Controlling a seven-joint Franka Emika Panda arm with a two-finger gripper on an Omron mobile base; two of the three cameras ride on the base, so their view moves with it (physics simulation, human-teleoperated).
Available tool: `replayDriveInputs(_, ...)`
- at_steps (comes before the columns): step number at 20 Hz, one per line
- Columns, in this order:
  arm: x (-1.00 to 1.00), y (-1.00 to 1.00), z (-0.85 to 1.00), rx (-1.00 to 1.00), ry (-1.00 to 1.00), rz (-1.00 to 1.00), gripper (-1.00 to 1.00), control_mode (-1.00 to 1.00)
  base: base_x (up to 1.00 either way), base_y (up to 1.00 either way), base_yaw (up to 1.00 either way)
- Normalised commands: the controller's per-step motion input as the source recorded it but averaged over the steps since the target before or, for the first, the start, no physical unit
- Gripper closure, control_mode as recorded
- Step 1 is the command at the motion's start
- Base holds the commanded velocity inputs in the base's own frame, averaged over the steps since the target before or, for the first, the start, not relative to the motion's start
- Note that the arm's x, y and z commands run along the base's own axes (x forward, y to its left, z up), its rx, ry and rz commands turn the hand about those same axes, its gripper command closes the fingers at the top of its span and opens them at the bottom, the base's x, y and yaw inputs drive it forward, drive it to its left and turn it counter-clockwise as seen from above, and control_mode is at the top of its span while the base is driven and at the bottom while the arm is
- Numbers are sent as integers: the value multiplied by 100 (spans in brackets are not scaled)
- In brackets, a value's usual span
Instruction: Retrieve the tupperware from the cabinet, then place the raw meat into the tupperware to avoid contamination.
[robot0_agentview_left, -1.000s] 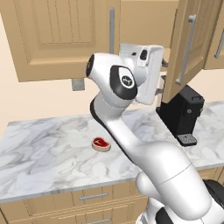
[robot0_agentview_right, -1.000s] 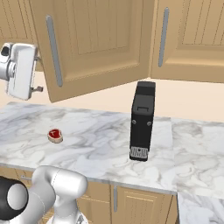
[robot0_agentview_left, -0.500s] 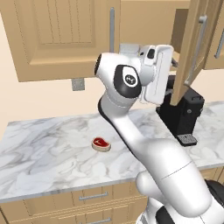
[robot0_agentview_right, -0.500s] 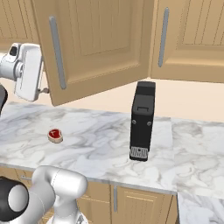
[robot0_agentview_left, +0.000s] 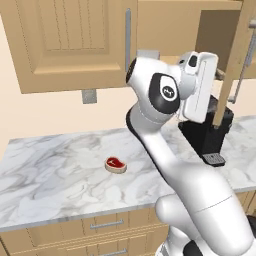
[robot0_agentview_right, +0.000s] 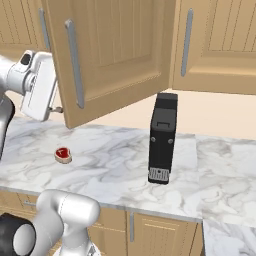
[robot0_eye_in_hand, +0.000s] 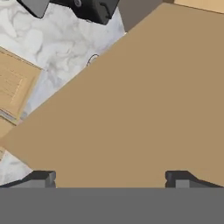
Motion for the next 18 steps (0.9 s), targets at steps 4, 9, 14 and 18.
replayDriveInputs(4,0,-91,-9,7,3,3,-100,-100,0,0,0)
replayDriveInputs(9,0,-96,-11,9,3,2,-100,-100,0,0,0)
replayDriveInputs(14,0,-90,-9,8,1,0,-100,-100,0,0,0)
replayDriveInputs(18,0,-78,-5,6,1,0,-100,-100,0,0,0)
